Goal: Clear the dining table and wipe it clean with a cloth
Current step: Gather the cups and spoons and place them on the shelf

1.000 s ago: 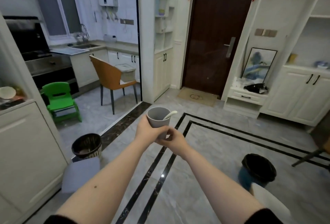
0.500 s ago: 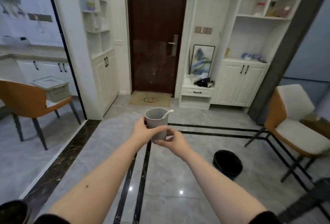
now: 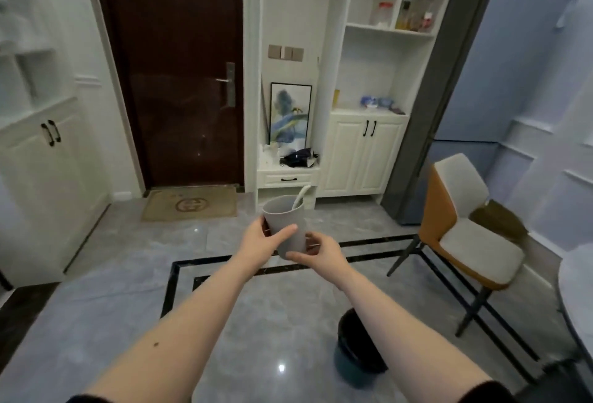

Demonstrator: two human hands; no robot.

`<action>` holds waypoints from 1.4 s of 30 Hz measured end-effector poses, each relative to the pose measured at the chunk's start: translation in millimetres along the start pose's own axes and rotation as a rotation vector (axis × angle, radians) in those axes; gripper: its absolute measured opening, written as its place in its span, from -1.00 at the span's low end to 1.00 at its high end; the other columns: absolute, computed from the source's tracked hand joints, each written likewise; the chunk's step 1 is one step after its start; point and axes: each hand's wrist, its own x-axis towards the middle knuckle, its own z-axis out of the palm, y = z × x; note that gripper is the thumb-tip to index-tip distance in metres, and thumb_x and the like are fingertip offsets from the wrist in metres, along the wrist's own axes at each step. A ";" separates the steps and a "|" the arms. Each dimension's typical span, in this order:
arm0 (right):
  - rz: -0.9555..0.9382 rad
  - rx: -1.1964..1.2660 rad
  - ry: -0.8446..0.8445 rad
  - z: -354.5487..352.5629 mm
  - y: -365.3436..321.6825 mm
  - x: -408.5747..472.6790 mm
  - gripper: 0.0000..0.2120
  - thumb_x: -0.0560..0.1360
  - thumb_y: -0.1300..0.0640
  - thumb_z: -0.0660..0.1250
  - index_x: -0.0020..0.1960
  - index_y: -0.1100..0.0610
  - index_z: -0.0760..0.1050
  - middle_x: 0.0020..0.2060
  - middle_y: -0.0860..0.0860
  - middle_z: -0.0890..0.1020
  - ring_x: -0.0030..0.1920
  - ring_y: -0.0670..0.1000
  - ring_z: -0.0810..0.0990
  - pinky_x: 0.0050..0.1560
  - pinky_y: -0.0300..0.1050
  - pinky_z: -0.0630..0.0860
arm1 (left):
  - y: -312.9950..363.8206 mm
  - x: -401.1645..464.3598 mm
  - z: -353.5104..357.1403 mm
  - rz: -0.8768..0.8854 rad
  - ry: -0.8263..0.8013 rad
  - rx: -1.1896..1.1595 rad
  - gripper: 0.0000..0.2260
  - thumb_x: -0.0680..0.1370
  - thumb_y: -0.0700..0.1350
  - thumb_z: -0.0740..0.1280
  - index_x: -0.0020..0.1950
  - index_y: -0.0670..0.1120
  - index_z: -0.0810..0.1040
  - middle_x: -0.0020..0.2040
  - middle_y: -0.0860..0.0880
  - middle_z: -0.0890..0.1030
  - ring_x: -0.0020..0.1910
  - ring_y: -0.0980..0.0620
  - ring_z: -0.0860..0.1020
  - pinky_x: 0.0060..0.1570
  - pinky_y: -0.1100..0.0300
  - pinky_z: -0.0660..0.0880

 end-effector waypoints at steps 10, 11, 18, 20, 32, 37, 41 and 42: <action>0.021 0.017 0.081 -41.5 19.1 225.5 -0.50 0.37 -0.01 0.49 0.25 0.07 0.45 0.05 -0.04 0.57 -0.12 -0.08 0.58 -0.15 -0.30 0.51 | -14.2 256.9 9.9 0.019 -0.084 0.054 -0.46 0.39 -0.01 0.49 0.31 -0.10 0.42 0.20 -0.01 0.55 0.15 0.03 0.52 0.04 0.20 0.48; 0.023 0.016 0.094 -47.6 19.1 246.8 -0.50 0.37 -0.02 0.49 0.25 0.08 0.45 0.05 -0.03 0.57 -0.11 -0.08 0.58 -0.14 -0.29 0.51 | -13.7 283.7 11.1 0.017 -0.097 0.053 -0.46 0.38 0.00 0.49 0.30 -0.10 0.43 0.20 -0.02 0.55 0.15 0.03 0.52 0.05 0.19 0.48; 0.085 0.020 0.290 -108.2 36.8 392.4 -0.51 0.35 0.01 0.52 0.21 0.12 0.50 0.00 -0.01 0.60 -0.07 -0.10 0.56 -0.20 -0.39 0.46 | 7.5 462.3 54.9 0.036 -0.250 0.078 -0.56 0.37 -0.07 0.52 0.18 -0.09 0.46 0.06 0.01 0.57 -0.02 0.12 0.54 -0.20 0.38 0.44; 0.112 0.007 0.310 -129.4 49.0 424.0 -0.50 0.34 0.01 0.53 0.22 0.11 0.49 0.03 0.00 0.60 0.00 -0.06 0.57 -0.13 -0.34 0.48 | 4.3 499.8 74.9 0.046 -0.286 0.089 -0.54 0.35 -0.09 0.54 0.17 -0.07 0.45 0.03 0.03 0.57 -0.08 0.20 0.53 -0.23 0.40 0.44; 0.169 -0.003 0.368 -298.8 138.7 656.9 -0.55 0.32 0.11 0.55 0.15 0.14 0.52 -0.03 0.01 0.64 -0.11 -0.13 0.58 -0.21 -0.42 0.47 | -6.6 771.2 226.8 0.046 -0.349 0.094 -0.42 0.24 -0.11 0.61 0.17 -0.15 0.46 0.08 -0.07 0.61 0.03 0.01 0.59 -0.02 0.14 0.57; 0.163 -0.011 0.357 -364.6 154.9 751.7 -0.50 0.33 0.10 0.54 0.21 0.15 0.50 0.06 0.07 0.63 -0.04 -0.06 0.59 -0.19 -0.42 0.50 | 9.5 872.1 275.2 0.080 -0.327 0.105 -0.45 0.27 -0.14 0.59 0.16 -0.13 0.43 0.06 -0.06 0.58 0.03 0.00 0.57 0.00 0.14 0.54; 0.156 -0.019 0.347 -408.9 172.0 825.5 -0.51 0.37 0.14 0.51 0.24 0.20 0.46 0.04 0.07 0.58 -0.02 -0.07 0.53 -0.29 -0.52 0.42 | 8.4 954.2 309.6 0.105 -0.327 0.111 -0.43 0.27 -0.10 0.59 0.18 -0.13 0.42 0.07 -0.03 0.57 0.02 0.03 0.56 -0.05 0.20 0.51; 0.152 -0.028 0.347 -421.2 178.4 849.9 -0.50 0.37 0.13 0.51 0.25 0.20 0.45 0.05 0.06 0.58 -0.01 -0.07 0.53 -0.29 -0.53 0.41 | 7.6 979.5 320.2 0.114 -0.328 0.106 -0.42 0.28 -0.10 0.59 0.20 -0.14 0.42 0.08 -0.03 0.57 0.02 0.02 0.56 -0.07 0.22 0.51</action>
